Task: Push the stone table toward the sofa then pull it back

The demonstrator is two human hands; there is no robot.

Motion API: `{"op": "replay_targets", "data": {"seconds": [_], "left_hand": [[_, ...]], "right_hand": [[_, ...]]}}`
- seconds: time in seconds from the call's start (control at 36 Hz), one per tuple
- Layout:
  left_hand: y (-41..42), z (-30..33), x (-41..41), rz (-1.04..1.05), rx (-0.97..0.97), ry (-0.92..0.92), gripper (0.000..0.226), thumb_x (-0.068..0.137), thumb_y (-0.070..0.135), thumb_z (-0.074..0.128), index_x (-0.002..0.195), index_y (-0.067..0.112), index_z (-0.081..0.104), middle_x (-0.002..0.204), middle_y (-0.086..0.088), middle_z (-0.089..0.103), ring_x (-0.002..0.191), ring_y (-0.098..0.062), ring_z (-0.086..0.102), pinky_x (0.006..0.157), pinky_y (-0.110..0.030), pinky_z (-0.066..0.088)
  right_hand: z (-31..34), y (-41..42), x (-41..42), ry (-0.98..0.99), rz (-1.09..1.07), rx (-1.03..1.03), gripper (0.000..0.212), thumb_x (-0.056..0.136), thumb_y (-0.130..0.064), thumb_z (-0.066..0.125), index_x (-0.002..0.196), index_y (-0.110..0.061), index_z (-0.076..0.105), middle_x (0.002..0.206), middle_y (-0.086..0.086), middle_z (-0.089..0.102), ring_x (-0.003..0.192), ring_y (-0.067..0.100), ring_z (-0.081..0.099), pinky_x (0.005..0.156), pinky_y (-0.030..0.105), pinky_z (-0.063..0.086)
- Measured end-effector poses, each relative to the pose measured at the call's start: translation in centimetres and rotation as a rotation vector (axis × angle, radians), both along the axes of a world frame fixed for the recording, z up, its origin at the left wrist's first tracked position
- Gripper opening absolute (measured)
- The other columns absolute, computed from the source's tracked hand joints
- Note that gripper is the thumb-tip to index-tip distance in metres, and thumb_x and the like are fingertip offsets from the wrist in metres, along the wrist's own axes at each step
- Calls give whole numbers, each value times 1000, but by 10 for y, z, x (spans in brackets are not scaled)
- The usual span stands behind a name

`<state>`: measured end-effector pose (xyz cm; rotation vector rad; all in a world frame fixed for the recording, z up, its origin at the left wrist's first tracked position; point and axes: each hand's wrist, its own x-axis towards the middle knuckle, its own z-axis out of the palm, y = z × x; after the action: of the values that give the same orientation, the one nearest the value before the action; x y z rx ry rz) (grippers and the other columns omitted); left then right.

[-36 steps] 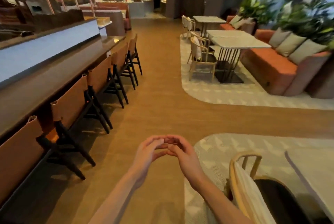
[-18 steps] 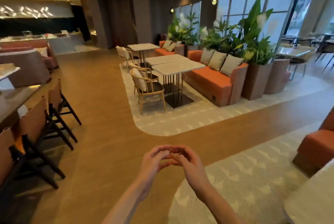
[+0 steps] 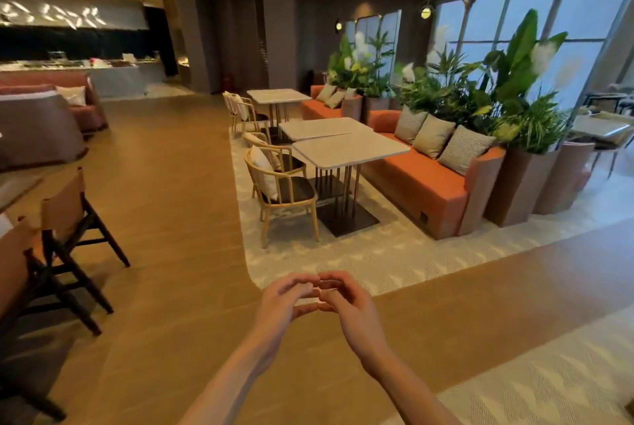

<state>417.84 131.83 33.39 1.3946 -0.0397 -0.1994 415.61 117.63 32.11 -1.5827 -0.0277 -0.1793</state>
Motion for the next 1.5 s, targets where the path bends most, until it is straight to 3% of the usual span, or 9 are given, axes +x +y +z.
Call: {"op": "replay_targets", "data": {"seconds": [0.14, 0.22, 0.33, 0.61, 0.92, 1.14, 1.39, 1.5], "left_hand": [[1, -16, 106, -6, -15, -9, 21, 97, 8, 59, 116, 16, 66, 105, -10, 76, 99, -23, 74, 84, -37, 61], [0, -21, 187, -68, 6, -9, 21, 97, 5, 56, 110, 13, 72, 106, -12, 75, 99, -22, 74, 80, -33, 60], [-4, -15, 287, -142, 15, 16, 22, 98, 4, 55, 103, 11, 75, 104, -12, 75, 99, -24, 74, 85, -38, 61], [-26, -12, 494, -272, 88, 43, 21, 100, 8, 55, 111, 10, 72, 110, -12, 74, 104, -24, 72, 92, -45, 59], [-39, -34, 769, -77, 138, 89, 20, 98, 8, 56, 106, 12, 75, 111, -12, 72, 103, -25, 69, 89, -51, 59], [-48, -28, 954, 69, 127, 126, 18, 99, 7, 57, 105, 9, 73, 108, -16, 73, 97, -25, 71, 70, -34, 63], [-128, -67, 1129, 7, 159, 183, 20, 100, 13, 55, 104, 18, 74, 105, -7, 75, 101, -21, 71, 81, -39, 63], [-178, -96, 1218, -12, 119, 232, 17, 99, 12, 57, 107, 15, 72, 111, -13, 72, 101, -24, 69, 82, -40, 61]], "right_hand": [[-12, 6, 101, 29, -34, -10, 25, 96, -12, 60, 113, -30, 66, 100, -6, 74, 95, 11, 70, 84, 29, 59], [-18, 8, 175, 34, -97, -21, 28, 95, -7, 60, 107, -31, 71, 99, -6, 75, 95, 12, 70, 85, 30, 59], [-14, 5, 268, 87, -179, -15, 26, 95, -5, 59, 105, -25, 73, 100, -1, 75, 102, 19, 69, 92, 43, 59], [-16, -16, 465, 111, -278, -21, 24, 98, -10, 57, 104, -29, 71, 99, -8, 75, 97, 13, 71, 85, 36, 61], [-52, -64, 742, 172, -292, 63, 21, 97, -10, 58, 105, -26, 70, 100, -1, 71, 91, 15, 69, 71, 23, 59], [-38, -108, 938, 208, -257, 84, 20, 99, -13, 56, 105, -25, 70, 102, 4, 72, 94, 18, 70, 75, 27, 60], [-59, -179, 1107, 271, -259, 48, 16, 99, -13, 57, 103, -23, 68, 105, 8, 71, 91, 18, 67, 75, 27, 58], [-78, -221, 1190, 319, -258, -32, 15, 98, -17, 59, 107, -23, 68, 107, 6, 70, 92, 16, 67, 78, 28, 57]]}}
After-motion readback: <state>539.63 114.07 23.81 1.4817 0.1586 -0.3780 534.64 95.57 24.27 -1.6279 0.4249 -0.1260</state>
